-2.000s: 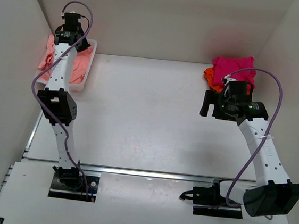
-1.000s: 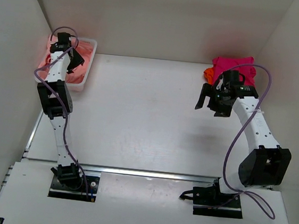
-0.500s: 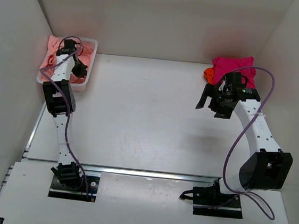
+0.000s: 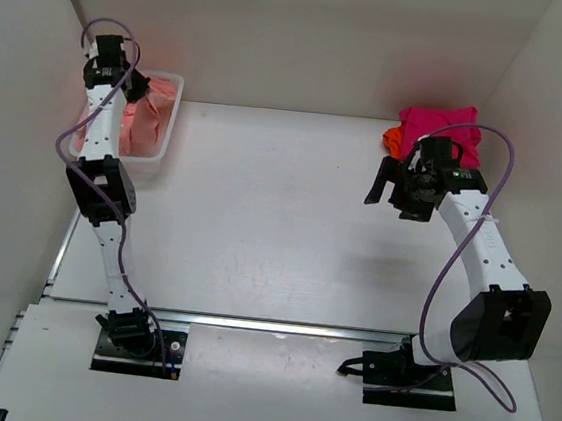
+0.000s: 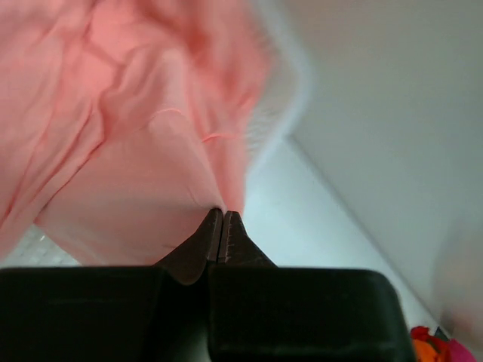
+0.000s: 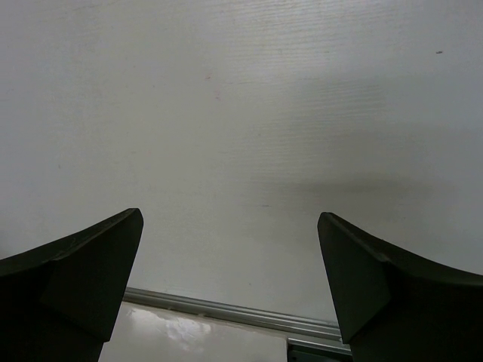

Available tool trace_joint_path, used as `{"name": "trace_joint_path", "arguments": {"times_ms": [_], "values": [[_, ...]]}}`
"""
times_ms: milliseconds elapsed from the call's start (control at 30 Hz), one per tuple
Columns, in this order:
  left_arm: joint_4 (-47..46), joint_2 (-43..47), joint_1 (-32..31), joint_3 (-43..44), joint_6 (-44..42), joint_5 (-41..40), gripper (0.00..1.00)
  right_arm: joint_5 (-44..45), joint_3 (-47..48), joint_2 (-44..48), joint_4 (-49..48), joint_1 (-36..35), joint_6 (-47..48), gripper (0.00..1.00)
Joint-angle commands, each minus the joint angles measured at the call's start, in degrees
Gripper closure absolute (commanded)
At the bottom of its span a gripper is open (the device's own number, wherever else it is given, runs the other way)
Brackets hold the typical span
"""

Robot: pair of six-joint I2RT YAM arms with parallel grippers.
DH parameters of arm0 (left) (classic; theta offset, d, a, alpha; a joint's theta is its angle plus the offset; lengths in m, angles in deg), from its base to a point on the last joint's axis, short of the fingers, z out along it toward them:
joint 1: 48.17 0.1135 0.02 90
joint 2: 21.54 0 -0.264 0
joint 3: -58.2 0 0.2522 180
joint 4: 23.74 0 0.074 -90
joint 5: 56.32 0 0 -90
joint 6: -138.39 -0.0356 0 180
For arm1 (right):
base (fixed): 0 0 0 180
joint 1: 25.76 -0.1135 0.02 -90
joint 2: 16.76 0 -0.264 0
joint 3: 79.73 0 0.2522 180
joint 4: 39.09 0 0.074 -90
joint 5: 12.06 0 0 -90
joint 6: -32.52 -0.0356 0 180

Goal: Fold and stack the t-shirts
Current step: Grab crumpled tshirt from bin with the left arm, then move the tshirt to the center of the board

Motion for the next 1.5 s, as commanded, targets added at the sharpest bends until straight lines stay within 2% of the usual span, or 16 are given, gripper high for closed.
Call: {"name": "trace_joint_path", "arguments": {"times_ms": [0,100,200,333,400,500,667,733,800,900,933,1033,1100,1167,1233,1467], "values": [[-9.7,14.2,-5.9,5.7,-4.7,-1.3,1.00,-0.1,-1.9,4.4,-1.6,-0.9,1.3,0.01],[-13.7,20.4,-10.8,3.5,-7.7,-0.3,1.00,0.8,-5.7,7.3,-2.6,-0.9,2.8,0.01],[-17.3,26.7,-15.0,-1.6,-2.2,9.4,1.00,1.5,-9.7,11.6,-3.8,-0.3,3.2,0.00],[-14.9,30.7,-19.4,1.0,-0.3,15.0,1.00,0.8,-14.4,16.7,-5.8,0.4,4.5,0.01],[-15.0,33.7,-19.2,0.9,0.3,17.0,1.00,1.0,-17.4,19.6,-6.8,0.5,5.1,0.01],[-19.0,43.6,-16.3,-6.0,4.1,21.2,1.00,0.0,-22.5,26.4,-8.7,1.2,5.0,0.01],[-19.4,50.3,-14.5,-8.2,8.1,26.5,1.00,0.1,-29.2,34.0,-9.0,-0.1,4.2,0.00],[-20.1,52.7,-16.3,-11.7,9.0,29.4,1.00,-1.2,-32.7,37.3,-10.8,-0.8,3.7,0.01],[-20.3,56.1,-18.5,-21.7,8.0,31.2,1.00,-2.2,-35.5,40.5,-13.1,-2.3,3.1,0.01],[-26.2,63.1,-16.3,-34.9,7.3,36.4,1.00,-1.2,-41.0,43.1,-16.2,-5.7,1.7,0.01],[-27.4,63.6,-14.5,-36.4,5.2,37.5,1.00,-1.0,-42.9,44.0,-18.4,-7.1,1.1,0.01],[-18.4,61.2,-14.1,-31.3,-4.7,33.7,1.00,-0.3,-46.5,46.6,-21.7,-9.2,-0.6,0.01],[-15.2,58.8,-13.7,-26.0,-6.6,30.9,1.00,0.3,-46.3,47.3,-22.5,-10.2,-0.6,0.01],[-19.7,59.5,-10.6,-26.5,-3.8,31.3,1.00,0.3,-46.2,47.0,-23.2,-10.2,-0.6,0.01],[-27.7,60.9,-9.9,-30.3,4.7,35.3,1.00,-1.0,-45.5,47.3,-23.8,-9.5,-0.4,0.01],[-38.1,57.8,-25.3,-24.6,13.2,42.5,1.00,-0.7,-44.7,48.2,-24.1,-8.7,0.4,0.01]]}}
